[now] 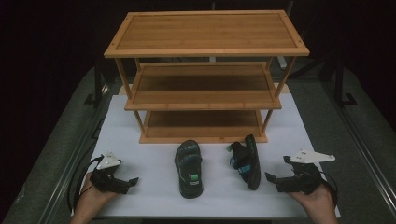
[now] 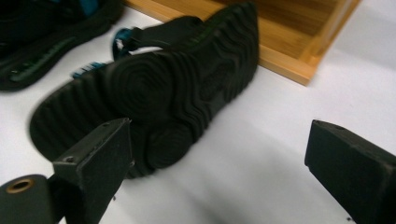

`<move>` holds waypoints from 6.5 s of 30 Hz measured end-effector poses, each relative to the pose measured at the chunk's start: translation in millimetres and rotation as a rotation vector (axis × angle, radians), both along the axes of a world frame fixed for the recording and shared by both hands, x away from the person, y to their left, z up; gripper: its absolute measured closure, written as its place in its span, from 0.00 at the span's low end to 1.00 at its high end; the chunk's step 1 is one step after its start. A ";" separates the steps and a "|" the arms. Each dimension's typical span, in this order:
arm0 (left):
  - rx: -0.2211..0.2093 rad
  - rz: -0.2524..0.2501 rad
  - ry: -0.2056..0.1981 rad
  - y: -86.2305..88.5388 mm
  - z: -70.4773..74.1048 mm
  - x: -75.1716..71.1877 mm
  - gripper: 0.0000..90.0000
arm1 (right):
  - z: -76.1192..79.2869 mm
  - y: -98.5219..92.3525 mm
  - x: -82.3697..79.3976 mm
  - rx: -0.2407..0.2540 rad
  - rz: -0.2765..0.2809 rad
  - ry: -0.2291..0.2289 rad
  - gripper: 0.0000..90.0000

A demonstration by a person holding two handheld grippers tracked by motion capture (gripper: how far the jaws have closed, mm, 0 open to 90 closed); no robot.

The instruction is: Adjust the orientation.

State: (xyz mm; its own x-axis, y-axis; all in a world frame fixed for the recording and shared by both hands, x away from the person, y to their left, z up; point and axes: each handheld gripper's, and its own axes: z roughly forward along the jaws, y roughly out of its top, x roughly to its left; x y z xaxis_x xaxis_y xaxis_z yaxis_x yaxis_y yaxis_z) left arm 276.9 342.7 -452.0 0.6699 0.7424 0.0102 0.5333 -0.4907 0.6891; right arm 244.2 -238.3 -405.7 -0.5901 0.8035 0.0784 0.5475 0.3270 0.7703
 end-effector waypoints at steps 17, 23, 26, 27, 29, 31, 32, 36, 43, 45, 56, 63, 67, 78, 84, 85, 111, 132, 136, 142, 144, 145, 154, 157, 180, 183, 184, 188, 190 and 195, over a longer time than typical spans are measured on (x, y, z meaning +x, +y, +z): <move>0.000 0.001 -0.005 -0.2 -0.2 -0.2 0.00 | 30.4 12.1 11.4 0.079 0.138 -0.066 0.56; -0.001 0.001 -0.003 -0.2 -0.2 -0.1 0.00 | 33.6 31.9 23.0 0.042 0.244 -0.048 0.97; -0.001 0.002 -0.004 -0.2 -0.3 -0.1 0.00 | 33.4 41.7 28.8 0.012 0.273 -0.033 1.00; -0.001 0.002 -0.004 -0.2 -0.3 -0.1 0.00 | 32.8 43.7 30.2 -0.002 0.280 -0.030 1.00; -0.001 0.001 -0.003 -0.2 -0.2 -0.2 0.00 | 30.1 47.5 33.0 -0.035 0.280 -0.018 1.00; -0.002 0.001 -0.004 -0.2 -0.3 -0.2 0.00 | 28.3 47.3 33.6 -0.034 0.280 -0.010 1.00; -0.001 0.001 -0.004 -0.2 -0.3 -0.2 0.00 | 28.0 46.1 33.5 -0.030 0.279 -0.013 1.00; -0.001 0.003 -0.006 -0.3 -0.4 -0.5 0.00 | 28.1 40.4 31.3 -0.019 0.264 -0.020 1.00; -0.001 0.002 -0.005 -0.3 -0.4 -0.5 0.00 | 29.3 25.0 28.2 -0.010 0.231 -0.031 1.00; 0.000 0.001 -0.006 -0.2 -0.3 -0.4 0.00 | 29.3 23.2 27.8 -0.004 0.226 -0.030 1.00; 0.001 0.000 -0.004 -0.2 -0.3 -0.5 0.00 | 23.8 -7.2 21.6 0.046 0.169 -0.031 1.00; 0.001 0.002 -0.004 -0.3 -0.4 -0.4 0.00 | 19.2 -19.5 18.8 0.058 0.143 -0.028 1.00; 0.001 0.001 -0.004 -0.3 -0.3 -0.4 0.00 | 14.2 -28.7 18.7 0.093 0.134 -0.019 1.00; 0.001 0.002 -0.004 -0.4 -0.4 -0.4 0.00 | 0.9 -48.1 17.5 0.120 0.101 0.015 1.00; 0.002 0.001 -0.004 -0.3 -0.3 -0.4 0.00 | -21.9 -49.5 22.6 0.110 0.105 0.086 1.00; 0.002 0.001 -0.003 -0.4 -0.3 -0.4 0.00 | -24.1 -50.2 24.3 0.146 0.112 0.091 1.00; -0.001 0.003 -0.005 -0.5 -0.5 -0.3 0.00 | 26.9 -43.0 17.0 0.063 0.194 -0.036 0.65; -0.001 0.003 -0.004 -0.4 -0.5 -0.1 0.00 | 17.6 -20.4 49.3 0.043 0.284 0.040 0.81; -0.001 0.003 -0.005 -0.4 -0.5 -0.1 0.00 | 21.4 -10.9 48.4 0.069 0.309 0.041 0.83; -0.001 0.003 -0.004 -0.4 -0.4 -0.1 0.00 | 33.6 11.7 54.0 0.135 0.340 0.028 0.84; -0.001 0.003 -0.004 -0.4 -0.4 -0.1 0.00 | 37.9 26.6 56.9 0.151 0.352 0.026 0.84; -0.001 0.003 -0.004 -0.4 -0.4 -0.1 0.00 | 38.9 32.3 57.7 0.153 0.361 0.027 0.84; -0.001 0.002 -0.004 -0.4 -0.4 -0.1 0.00 | 30.9 91.7 66.7 0.119 0.411 0.056 0.84; -0.002 0.002 -0.003 -0.4 -0.4 0.0 0.00 | 24.5 105.0 68.1 0.097 0.416 0.072 0.84; -0.004 0.004 -0.002 -0.5 -0.4 0.0 0.00 | 39.7 83.8 112.0 0.062 0.335 -0.029 0.68; -0.005 0.005 -0.003 -0.5 -0.5 0.0 0.00 | 33.5 92.0 117.1 0.019 0.343 -0.017 0.71; -0.004 0.004 -0.003 -0.5 -0.5 0.0 0.00 | 32.2 93.4 118.2 0.009 0.334 -0.018 0.73; -0.004 0.004 -0.003 -0.4 -0.5 0.0 0.00 | 31.8 91.0 119.6 0.012 0.321 -0.028 0.92; -0.004 0.004 -0.003 -0.4 -0.5 0.1 0.00 | 33.1 85.4 116.1 0.002 0.311 -0.028 0.95; -0.003 0.003 -0.002 -0.4 -0.5 0.0 0.00 | 35.8 72.6 107.0 0.010 0.298 -0.026 0.95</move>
